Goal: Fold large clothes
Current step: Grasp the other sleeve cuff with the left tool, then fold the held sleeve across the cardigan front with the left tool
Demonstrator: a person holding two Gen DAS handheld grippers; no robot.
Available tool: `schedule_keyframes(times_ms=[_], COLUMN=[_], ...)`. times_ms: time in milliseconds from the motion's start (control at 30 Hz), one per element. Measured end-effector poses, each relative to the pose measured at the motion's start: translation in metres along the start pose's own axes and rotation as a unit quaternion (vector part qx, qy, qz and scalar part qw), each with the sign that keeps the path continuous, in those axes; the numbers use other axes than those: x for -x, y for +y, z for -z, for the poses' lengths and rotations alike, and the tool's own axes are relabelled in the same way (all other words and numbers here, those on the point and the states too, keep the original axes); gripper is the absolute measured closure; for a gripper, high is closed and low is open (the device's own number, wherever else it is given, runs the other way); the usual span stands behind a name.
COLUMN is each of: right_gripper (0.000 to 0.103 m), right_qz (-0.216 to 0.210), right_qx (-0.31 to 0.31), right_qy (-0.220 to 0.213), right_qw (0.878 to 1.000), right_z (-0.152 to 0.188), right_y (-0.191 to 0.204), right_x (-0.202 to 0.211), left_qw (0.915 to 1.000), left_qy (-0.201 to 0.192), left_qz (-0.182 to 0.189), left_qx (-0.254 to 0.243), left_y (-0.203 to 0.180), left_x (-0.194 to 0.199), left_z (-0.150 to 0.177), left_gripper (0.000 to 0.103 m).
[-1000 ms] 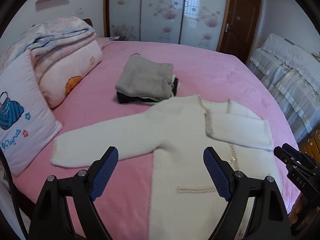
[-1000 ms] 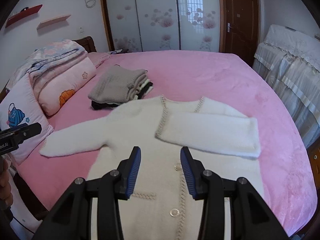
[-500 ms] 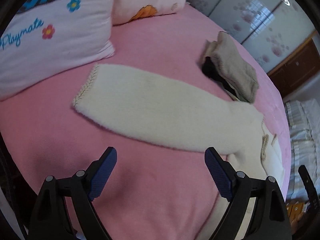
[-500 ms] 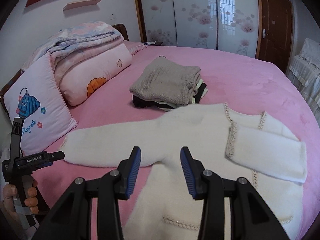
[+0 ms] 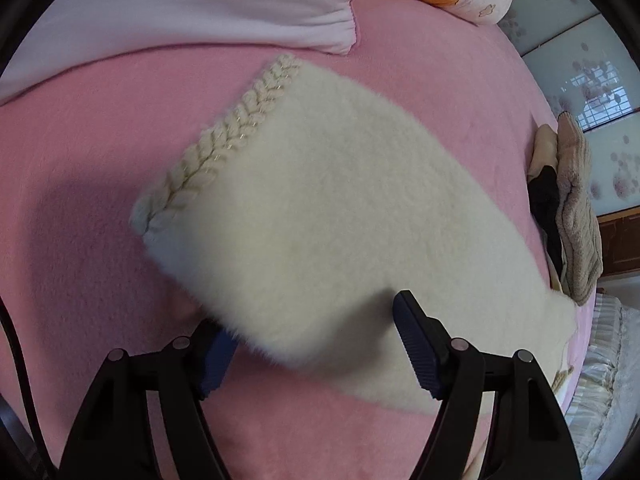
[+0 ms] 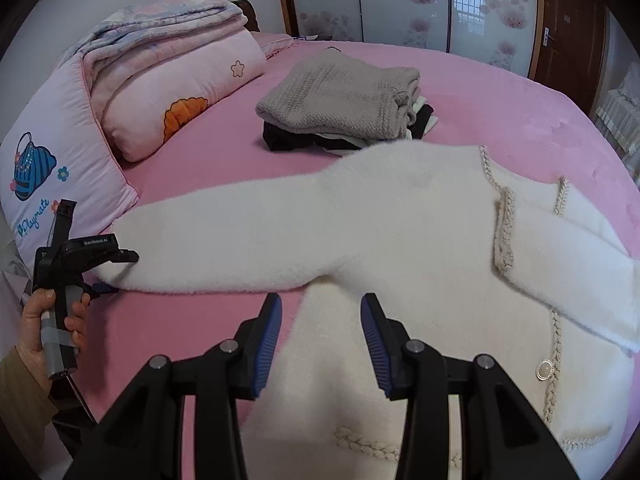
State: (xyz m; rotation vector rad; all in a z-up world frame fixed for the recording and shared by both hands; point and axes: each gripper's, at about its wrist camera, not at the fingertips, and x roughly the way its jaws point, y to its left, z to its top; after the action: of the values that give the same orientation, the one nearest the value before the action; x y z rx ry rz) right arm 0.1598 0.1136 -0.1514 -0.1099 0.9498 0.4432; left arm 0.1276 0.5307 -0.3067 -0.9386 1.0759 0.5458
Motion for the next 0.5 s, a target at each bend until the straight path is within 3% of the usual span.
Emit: schedule_keyframes(times_ms=[33,100,133,300,400,500], right_gripper=[0.062,0.062,0.062,0.062,0.062,0.062], right_qz=[0.004,0.007,0.008,0.031,0.042,0.055], right_qx=[-0.001,-0.007,-0.009,-0.014,-0.029,-0.049], right_qy=[0.003,0.011,0.015,0.018,0.011,0.002], right_qw=[1.000,1.000,1.000,0.999,0.999,0.997], right_z=[0.003,0.008,0.011,0.019,0.020,0.021], right_y=[-0.004,-0.014,-0.019,-0.048,-0.072,-0.098], right_x=[-0.002,-0.005,-0.006,-0.002,0.008,0.020], left_qw=[0.9999,0.9985,0.9967,0.9916,0.9817,0.9681], left_qy=[-0.010,-0.036,-0.050,-0.114,-0.143,-0.144], left_qz=[-0.008,-0.030,-0.048,-0.006,0.046,0.110], left_qx=[-0.007,-0.030,-0.042,-0.061,-0.117,-0.173], left_y=[-0.005,-0.016,-0.023,-0.061,-0.116,-0.177], left_x=[0.000,0.003,0.006,0.050,0.086,0.110], left_z=[0.000,-0.002,-0.001,0.007,0.029,0.058], left_gripper=[0.035,0.091,0.096,0.097,0.097,0.097])
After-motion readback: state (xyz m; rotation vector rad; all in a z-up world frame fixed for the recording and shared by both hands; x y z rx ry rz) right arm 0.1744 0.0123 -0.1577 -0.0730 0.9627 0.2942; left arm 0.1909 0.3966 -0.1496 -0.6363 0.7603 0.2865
